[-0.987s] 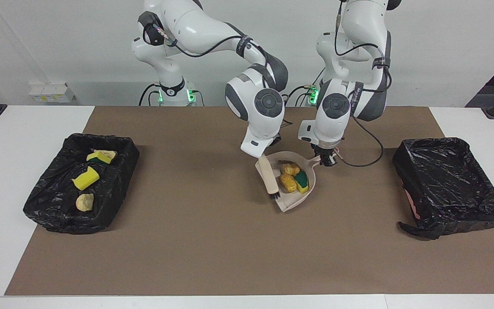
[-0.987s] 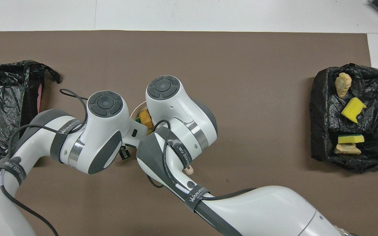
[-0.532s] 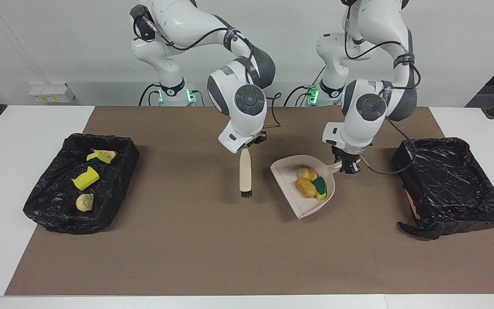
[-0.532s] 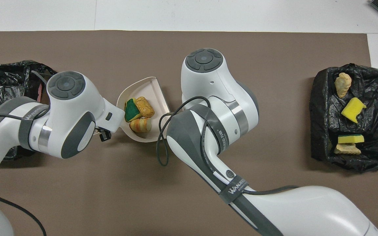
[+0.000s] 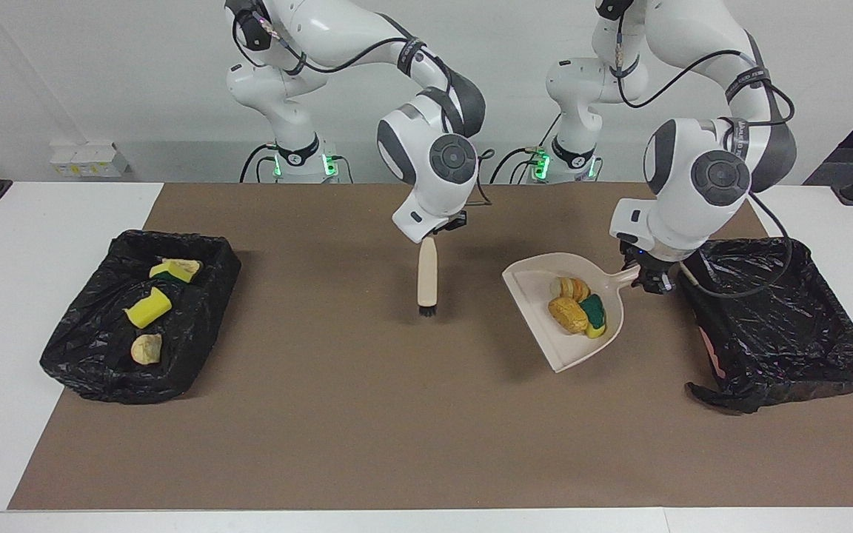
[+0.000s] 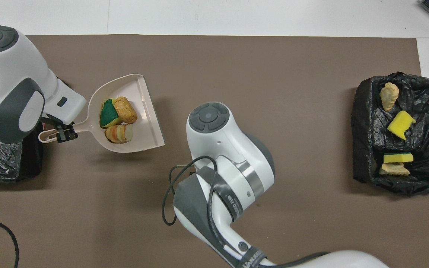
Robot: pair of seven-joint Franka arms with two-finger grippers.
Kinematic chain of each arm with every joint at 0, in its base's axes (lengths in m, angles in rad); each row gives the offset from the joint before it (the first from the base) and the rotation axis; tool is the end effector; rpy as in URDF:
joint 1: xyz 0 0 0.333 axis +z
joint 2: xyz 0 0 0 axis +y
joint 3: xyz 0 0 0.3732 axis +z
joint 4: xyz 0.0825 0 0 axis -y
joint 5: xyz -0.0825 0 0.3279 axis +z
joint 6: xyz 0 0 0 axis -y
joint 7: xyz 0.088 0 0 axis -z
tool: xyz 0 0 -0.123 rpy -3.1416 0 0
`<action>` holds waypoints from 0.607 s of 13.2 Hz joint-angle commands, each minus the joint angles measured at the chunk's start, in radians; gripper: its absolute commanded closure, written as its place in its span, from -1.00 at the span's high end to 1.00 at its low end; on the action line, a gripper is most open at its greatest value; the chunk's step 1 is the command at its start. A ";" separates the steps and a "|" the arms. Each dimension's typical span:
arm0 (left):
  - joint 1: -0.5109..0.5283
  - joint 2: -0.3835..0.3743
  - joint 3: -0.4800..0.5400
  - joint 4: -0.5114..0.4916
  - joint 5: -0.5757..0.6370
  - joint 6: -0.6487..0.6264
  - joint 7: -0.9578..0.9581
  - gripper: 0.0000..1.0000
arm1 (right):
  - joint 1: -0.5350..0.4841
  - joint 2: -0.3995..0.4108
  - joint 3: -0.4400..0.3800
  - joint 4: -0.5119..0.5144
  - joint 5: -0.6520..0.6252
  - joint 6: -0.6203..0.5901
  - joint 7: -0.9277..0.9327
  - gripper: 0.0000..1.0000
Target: Sweep and dump trash in bin
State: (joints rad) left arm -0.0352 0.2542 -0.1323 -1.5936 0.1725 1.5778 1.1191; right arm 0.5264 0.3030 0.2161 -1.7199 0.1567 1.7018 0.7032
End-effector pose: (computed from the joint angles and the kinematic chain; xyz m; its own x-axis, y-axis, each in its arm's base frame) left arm 0.5607 -0.0647 0.5233 0.2284 -0.9449 -0.2346 -0.9449 -0.2732 0.1803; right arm 0.4141 0.3853 0.4569 0.9292 -0.0138 -0.3693 0.0034 -0.9989 0.0460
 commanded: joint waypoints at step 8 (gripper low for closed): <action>0.106 0.013 -0.012 0.070 0.051 -0.074 0.133 -1.00 | 0.121 -0.076 -0.001 -0.233 0.041 0.186 0.072 -1.00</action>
State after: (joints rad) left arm 0.0512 0.2600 -0.1304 -1.5578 0.2081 1.5432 1.2331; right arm 0.6573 0.2518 0.2168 -1.9130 0.1754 1.8632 0.7829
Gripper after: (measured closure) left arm 0.678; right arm 0.744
